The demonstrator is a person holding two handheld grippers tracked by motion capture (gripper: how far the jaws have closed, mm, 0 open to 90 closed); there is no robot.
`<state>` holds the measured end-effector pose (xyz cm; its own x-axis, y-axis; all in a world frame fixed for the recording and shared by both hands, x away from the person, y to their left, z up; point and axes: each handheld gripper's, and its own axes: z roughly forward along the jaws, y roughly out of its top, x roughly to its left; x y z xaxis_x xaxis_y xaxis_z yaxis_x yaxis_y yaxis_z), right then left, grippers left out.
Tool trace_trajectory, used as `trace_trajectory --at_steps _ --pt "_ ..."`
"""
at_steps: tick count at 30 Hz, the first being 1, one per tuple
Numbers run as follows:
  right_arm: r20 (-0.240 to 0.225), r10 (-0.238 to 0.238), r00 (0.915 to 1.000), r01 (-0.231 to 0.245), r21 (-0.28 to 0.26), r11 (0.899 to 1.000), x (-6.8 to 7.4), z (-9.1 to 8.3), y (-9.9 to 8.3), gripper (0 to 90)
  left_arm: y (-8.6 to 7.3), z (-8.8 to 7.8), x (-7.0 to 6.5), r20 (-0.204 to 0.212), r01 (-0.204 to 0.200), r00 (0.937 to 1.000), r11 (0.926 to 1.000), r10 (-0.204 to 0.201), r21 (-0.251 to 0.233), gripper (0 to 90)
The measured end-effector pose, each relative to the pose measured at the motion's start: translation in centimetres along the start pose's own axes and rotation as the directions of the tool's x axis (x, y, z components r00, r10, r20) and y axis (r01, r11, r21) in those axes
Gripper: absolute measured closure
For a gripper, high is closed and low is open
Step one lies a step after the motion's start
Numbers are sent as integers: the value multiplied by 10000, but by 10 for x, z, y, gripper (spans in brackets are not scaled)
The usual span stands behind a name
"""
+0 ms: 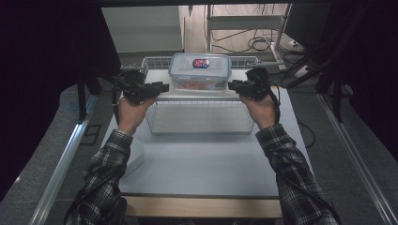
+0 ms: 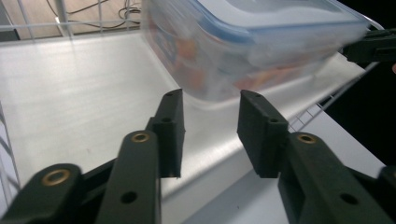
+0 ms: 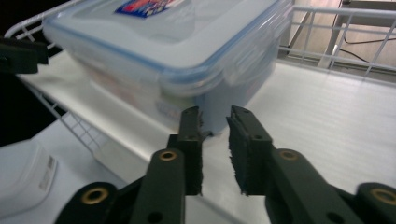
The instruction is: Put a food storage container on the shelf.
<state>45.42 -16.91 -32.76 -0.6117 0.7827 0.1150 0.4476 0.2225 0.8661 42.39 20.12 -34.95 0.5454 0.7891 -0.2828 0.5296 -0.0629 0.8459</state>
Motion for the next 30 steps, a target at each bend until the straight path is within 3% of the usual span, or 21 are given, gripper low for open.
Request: trace_trajectory --at_steps 8,19,23,27,30 --pt "-363 -586 9976 581 -126 9982 10 -16 -16 534 -25 -15 -19 49 -860 9963 9963 860 -39 423" --pt "-771 -1458 9863 1454 -108 9893 27 -34 -42 326 -62 -30 -48 50 -2125 9772 9770 2124 168 202" --pt "-956 -1595 9826 1589 -141 9872 33 -39 -54 250 -77 -34 -57 147 -2351 9719 9719 2349 144 140" --pt "-1329 -1616 9779 1597 -250 9869 37 -45 -72 162 -91 -37 -64 135 -2334 9724 9719 2330 306 84" --pt "-1377 -1616 9772 1605 -192 9869 38 -47 -81 132 -103 -37 -65 395 -2191 9752 9751 2177 342 61"
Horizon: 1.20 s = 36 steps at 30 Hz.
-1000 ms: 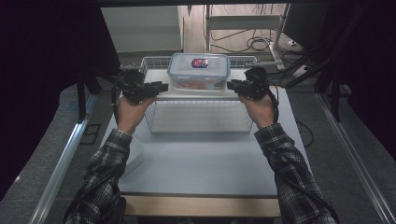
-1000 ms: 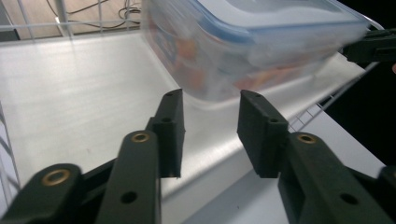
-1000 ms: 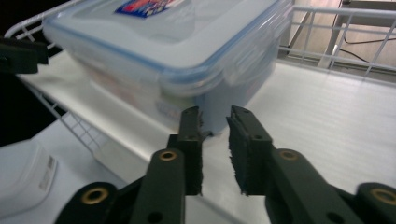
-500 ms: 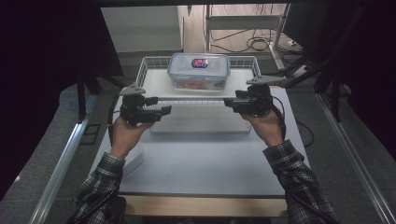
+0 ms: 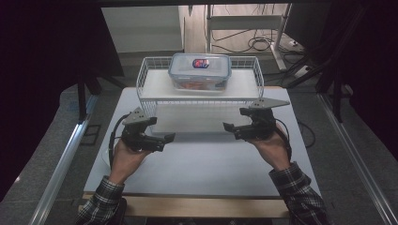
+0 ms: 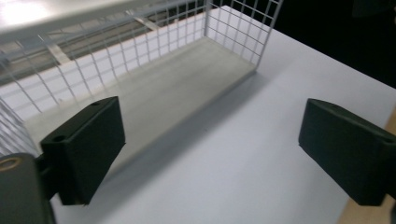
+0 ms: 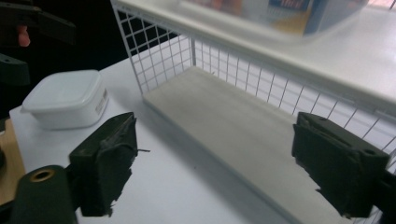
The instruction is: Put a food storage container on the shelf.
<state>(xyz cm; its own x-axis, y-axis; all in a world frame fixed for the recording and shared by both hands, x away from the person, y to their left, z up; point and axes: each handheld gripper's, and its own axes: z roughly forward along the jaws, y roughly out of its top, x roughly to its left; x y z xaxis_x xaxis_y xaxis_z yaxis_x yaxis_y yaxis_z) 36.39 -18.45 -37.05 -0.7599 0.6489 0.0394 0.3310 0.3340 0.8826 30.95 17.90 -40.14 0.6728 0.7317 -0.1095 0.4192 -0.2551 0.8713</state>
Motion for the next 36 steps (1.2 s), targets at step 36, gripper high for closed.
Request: trace_trajectory --at_steps 36 --pt "90 499 9987 -507 1301 9902 12 1 -139 10 -105 48 -33 -254 -542 9981 9952 564 816 14"
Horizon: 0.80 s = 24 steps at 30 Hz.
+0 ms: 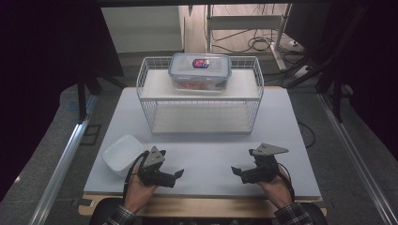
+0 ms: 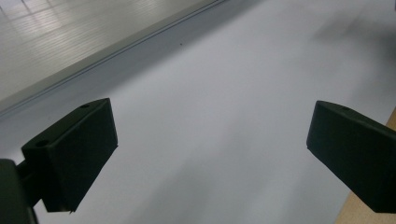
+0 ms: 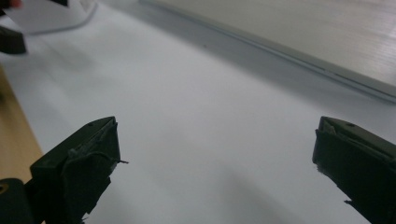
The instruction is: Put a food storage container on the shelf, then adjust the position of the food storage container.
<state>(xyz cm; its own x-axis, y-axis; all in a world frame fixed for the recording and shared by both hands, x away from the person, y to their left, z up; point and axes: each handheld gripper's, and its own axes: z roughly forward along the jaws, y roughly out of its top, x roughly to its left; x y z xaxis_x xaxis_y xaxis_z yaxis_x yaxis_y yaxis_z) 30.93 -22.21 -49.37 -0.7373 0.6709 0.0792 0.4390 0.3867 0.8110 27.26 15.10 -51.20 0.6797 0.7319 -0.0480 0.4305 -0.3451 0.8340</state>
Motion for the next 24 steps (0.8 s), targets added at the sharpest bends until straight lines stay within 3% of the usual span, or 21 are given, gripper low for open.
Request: trace_trajectory --at_steps 6,10,11,15,18,22,24 --pt "135 -124 9998 123 79 9999 -1 3 -2 10 4 -6 4 41 139 9999 9999 -140 33 9" --pt "201 -110 9997 106 201 9997 -3 5 -3 12 9 -17 8 -561 -306 9979 9995 309 71 96" --pt "198 -78 9998 74 220 9997 -3 6 -4 13 10 -22 11 -760 -338 9965 9994 342 67 137" --pt "134 -117 9998 113 281 9995 -3 7 -4 19 9 -36 25 -890 2 9960 10000 -11 -92 377" --pt "77 -189 9998 187 356 9992 -2 9 -4 25 5 -48 40 -1220 571 9907 9980 -601 -285 564" --pt "19 -308 9995 307 541 9981 -1 11 -5 29 -1 -67 57 -1624 1307 9769 9895 -1391 -616 795" --pt "-19 -334 9994 334 594 9977 0 12 -6 31 -5 -77 66 -1933 1567 9664 9845 -1694 -791 880"
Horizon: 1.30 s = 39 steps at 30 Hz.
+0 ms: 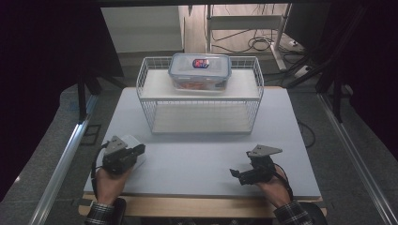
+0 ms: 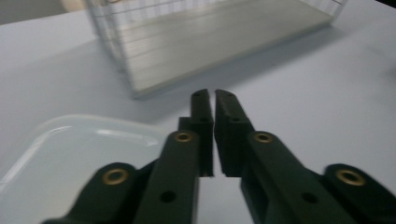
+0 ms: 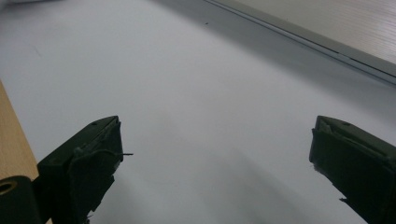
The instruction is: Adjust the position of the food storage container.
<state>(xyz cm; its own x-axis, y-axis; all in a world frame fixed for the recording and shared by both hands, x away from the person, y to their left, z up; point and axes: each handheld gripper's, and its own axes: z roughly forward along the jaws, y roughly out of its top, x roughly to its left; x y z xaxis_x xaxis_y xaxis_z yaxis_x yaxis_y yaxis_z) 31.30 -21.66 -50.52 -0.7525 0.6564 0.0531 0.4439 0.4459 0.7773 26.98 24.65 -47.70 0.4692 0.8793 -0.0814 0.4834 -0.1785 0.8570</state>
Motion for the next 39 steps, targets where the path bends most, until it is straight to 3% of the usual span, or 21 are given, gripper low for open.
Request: trace_trajectory --at_steps 4,7,10,14,20,23,25,30,32,34,39 --pt "-81 -81 9999 82 114 9999 0 2 -1 33 -6 -15 23 -784 420 9960 9990 -429 -131 897" --pt "-137 -118 9998 121 226 9997 1 4 -1 35 -12 -26 40 -1462 733 9863 9969 -765 -271 897" --pt "-152 -165 9997 169 271 9995 2 5 -1 38 -20 -33 57 -2104 1090 9710 9935 -1137 -340 897" --pt "-165 -216 9996 222 353 9991 2 6 -1 42 -35 -38 82 -2789 1818 9431 9830 -1813 -244 897" --pt "-176 -246 9995 253 434 9987 3 7 -2 44 -51 -33 103 -3275 2418 9182 9702 -2226 184 896" --pt "-188 -251 9995 260 495 9984 3 8 -2 45 -55 -25 108 -3058 2698 9202 9620 -2444 427 894" --pt "-176 -300 9994 308 493 9983 4 9 -2 46 -55 -19 107 -2980 2694 9240 9610 -2396 627 892" --pt "-183 -328 9993 338 558 9979 4 10 -2 47 -53 -13 103 -3070 2816 9183 9575 -2500 627 893" --pt "-183 -330 9993 340 582 9977 4 10 -2 47 -51 -11 101 -3033 2802 9201 9576 -2479 674 893" --pt "-192 -356 9992 367 607 9975 4 11 -2 48 -49 -6 97 -2877 2757 9256 9589 -2459 673 892" --pt "-203 -412 9989 425 668 9969 5 12 -2 48 -38 13 81 -2329 2422 9479 9667 -2175 830 890"
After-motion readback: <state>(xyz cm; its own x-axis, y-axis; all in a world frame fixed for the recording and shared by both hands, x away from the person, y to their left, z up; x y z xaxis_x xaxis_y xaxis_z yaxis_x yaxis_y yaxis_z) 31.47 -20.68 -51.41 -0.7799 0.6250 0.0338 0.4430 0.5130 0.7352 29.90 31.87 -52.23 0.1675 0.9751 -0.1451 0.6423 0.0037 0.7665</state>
